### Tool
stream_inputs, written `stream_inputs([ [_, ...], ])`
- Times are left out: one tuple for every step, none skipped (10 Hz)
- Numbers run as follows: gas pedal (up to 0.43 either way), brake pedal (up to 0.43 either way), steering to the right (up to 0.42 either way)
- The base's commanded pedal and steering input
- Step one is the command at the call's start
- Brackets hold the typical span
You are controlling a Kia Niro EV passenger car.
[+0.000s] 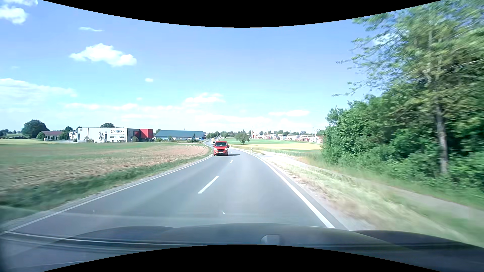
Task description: Follow the waypoints while adhering to traffic rules and regulations
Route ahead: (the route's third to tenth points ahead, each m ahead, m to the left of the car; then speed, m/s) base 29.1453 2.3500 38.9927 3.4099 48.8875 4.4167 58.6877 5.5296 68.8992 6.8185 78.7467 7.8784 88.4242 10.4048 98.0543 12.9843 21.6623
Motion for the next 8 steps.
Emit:
stream_inputs([
  [0.020, 0.006, -0.015],
  [0.020, 0.006, -0.015],
  [0.020, 0.006, -0.015],
  [0.020, 0.006, -0.015],
  [0.020, 0.006, -0.015],
  [0.020, 0.006, -0.015],
  [0.020, 0.006, -0.016],
  [0.020, 0.006, -0.018],
])
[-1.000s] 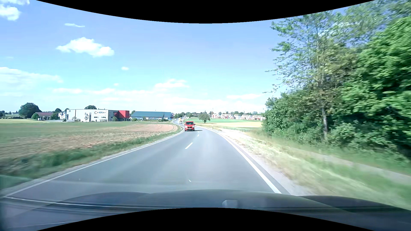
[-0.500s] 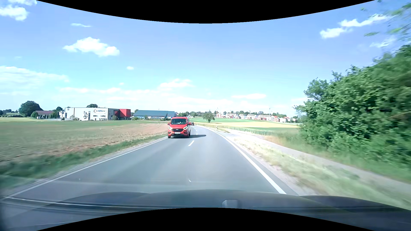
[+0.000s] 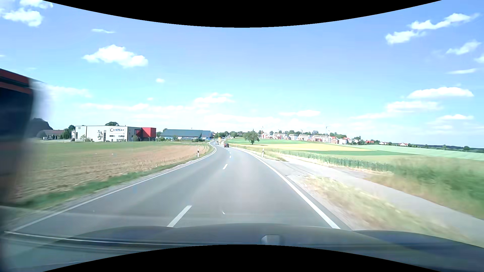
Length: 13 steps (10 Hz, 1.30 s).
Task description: Follow the waypoints while adhering to traffic rules and regulations
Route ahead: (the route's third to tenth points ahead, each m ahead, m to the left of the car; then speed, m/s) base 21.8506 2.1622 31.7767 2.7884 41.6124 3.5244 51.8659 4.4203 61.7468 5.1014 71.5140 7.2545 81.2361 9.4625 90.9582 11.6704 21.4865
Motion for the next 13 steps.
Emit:
stream_inputs([
  [0.020, 0.006, -0.018],
  [0.020, 0.006, -0.019],
  [0.020, 0.006, -0.019],
  [0.020, 0.006, -0.019],
  [0.020, 0.006, -0.018],
  [0.020, 0.006, -0.015],
  [0.020, 0.006, -0.016],
  [0.020, 0.006, -0.016],
  [0.020, 0.006, -0.017],
  [0.020, 0.006, -0.017],
  [0.020, 0.006, -0.017],
  [0.020, 0.006, -0.017],
  [0.020, 0.006, -0.017],
])
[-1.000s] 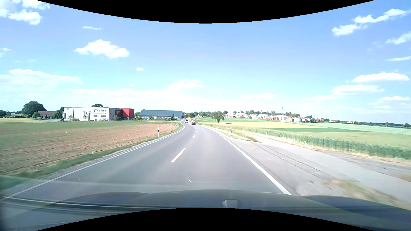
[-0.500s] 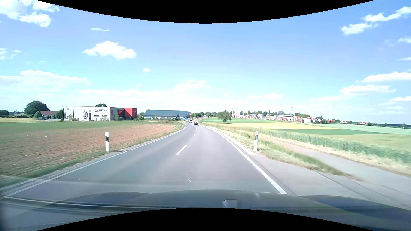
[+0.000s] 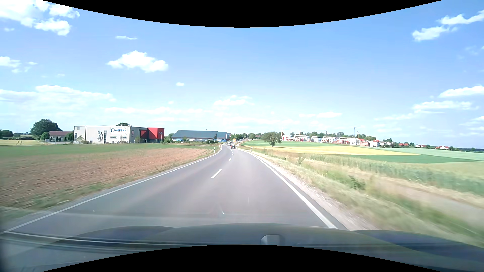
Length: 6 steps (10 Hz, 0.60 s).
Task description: Follow the waypoints while adhering to traffic rules and regulations
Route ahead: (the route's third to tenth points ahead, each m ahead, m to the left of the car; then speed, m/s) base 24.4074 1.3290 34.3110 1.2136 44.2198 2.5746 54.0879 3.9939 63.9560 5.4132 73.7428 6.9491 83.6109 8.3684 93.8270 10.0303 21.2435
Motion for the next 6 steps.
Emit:
stream_inputs([
  [0.000, 0.006, -0.017],
  [0.000, 0.006, -0.017],
  [0.000, 0.006, -0.017],
  [0.000, 0.006, -0.016],
  [0.000, 0.006, -0.016],
  [0.000, 0.018, -0.016],
])
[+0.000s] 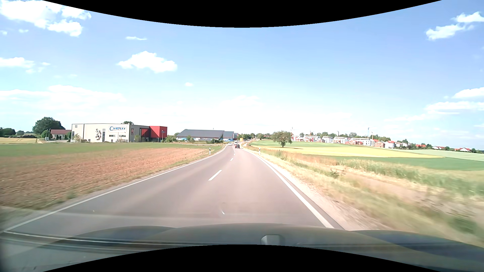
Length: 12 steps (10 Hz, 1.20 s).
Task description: Follow the waypoints while adhering to traffic rules and regulations
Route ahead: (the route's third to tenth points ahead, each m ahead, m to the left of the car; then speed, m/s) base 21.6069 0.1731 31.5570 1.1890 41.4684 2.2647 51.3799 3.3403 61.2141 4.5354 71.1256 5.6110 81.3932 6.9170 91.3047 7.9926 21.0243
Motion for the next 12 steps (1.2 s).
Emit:
stream_inputs([
  [0.000, 0.024, -0.016],
  [0.000, 0.024, -0.016],
  [0.000, 0.043, -0.015],
  [0.000, 0.043, -0.014],
  [0.000, 0.037, -0.012],
  [0.000, 0.030, -0.012],
  [0.000, 0.024, -0.012],
  [0.000, 0.024, -0.010],
  [0.000, 0.024, -0.008],
  [0.000, 0.024, -0.007],
  [0.000, 0.024, -0.007],
  [0.000, 0.024, -0.007],
])
